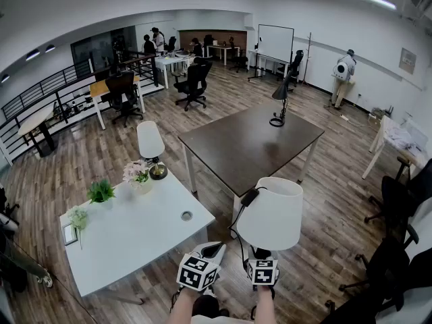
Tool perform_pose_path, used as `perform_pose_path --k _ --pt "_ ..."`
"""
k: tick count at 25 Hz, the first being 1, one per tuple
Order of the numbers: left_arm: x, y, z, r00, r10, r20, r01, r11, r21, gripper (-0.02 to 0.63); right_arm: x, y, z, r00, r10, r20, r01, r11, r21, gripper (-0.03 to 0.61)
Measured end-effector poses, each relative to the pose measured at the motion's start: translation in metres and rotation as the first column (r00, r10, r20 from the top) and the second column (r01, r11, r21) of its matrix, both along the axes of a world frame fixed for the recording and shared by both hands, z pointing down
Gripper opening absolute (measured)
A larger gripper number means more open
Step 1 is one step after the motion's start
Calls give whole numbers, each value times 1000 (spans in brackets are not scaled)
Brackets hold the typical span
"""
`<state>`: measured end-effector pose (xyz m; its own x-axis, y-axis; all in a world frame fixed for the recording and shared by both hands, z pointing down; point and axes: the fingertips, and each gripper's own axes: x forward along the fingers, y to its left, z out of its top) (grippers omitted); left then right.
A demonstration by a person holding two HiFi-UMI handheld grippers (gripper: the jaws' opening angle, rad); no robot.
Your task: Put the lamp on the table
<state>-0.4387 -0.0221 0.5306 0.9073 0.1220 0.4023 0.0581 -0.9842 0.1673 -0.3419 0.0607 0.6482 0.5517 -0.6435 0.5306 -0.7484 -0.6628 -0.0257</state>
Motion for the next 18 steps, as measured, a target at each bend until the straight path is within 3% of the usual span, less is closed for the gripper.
perform_pose_path --k 7,18 --pt "44 -2 -8 1000 14 -26 -15 1000 -26 0 31 2 -11 1000 24 -9 -24 1000 14 173" --pt "164 9 -7 994 98 -37 -101 993 -69 0 128 28 -20 996 89 -18 -89 996 5 175"
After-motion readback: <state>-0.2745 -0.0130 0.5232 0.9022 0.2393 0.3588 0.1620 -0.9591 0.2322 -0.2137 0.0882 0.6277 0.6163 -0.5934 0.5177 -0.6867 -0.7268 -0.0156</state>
